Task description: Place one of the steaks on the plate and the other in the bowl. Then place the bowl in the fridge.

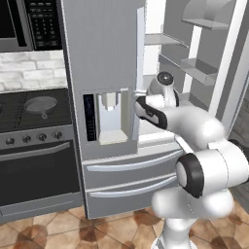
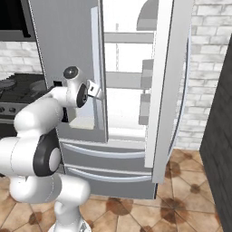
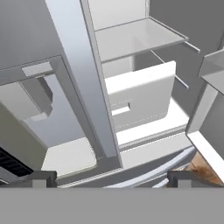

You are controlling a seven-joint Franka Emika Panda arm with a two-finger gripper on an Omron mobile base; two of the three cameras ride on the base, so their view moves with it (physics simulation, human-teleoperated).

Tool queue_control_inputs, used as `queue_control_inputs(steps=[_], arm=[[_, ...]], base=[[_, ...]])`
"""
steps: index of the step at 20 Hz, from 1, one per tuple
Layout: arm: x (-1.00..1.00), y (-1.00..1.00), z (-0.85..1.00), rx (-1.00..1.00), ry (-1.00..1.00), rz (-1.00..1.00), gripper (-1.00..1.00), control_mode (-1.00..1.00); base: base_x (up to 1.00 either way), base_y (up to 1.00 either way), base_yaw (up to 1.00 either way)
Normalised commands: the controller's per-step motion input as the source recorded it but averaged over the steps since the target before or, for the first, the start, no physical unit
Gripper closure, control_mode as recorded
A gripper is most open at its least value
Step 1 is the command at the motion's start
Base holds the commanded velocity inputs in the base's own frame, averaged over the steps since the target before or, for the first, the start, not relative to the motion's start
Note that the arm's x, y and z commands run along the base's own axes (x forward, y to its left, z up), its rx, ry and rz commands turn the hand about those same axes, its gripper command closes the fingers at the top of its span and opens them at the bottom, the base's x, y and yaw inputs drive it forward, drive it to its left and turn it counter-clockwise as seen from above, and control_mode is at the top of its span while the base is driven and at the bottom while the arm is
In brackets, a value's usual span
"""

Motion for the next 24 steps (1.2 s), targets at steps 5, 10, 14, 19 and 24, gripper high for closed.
queue_control_inputs(steps=[5, 10, 14, 19, 24], arm=[[0.68, 0.01, 0.12, -0.01, 0.00, 0.05, -1.00, -1.00], [0.54, 0.00, 0.01, -0.05, -0.04, 0.00, -1.00, -1.00], [0.29, 0.01, 0.00, -0.07, -0.10, 0.00, -1.00, -1.00], [0.26, 0.00, 0.07, -0.02, -0.05, 0.02, -1.00, -1.00], [0.24, 0.00, 0.10, 0.00, 0.00, 0.09, -1.00, -1.00]], base=[[0.00, 0.00, 0.00], [0.00, 0.00, 0.00], [0.00, 0.00, 0.00], [0.00, 0.00, 0.00], [0.00, 0.00, 0.00]])
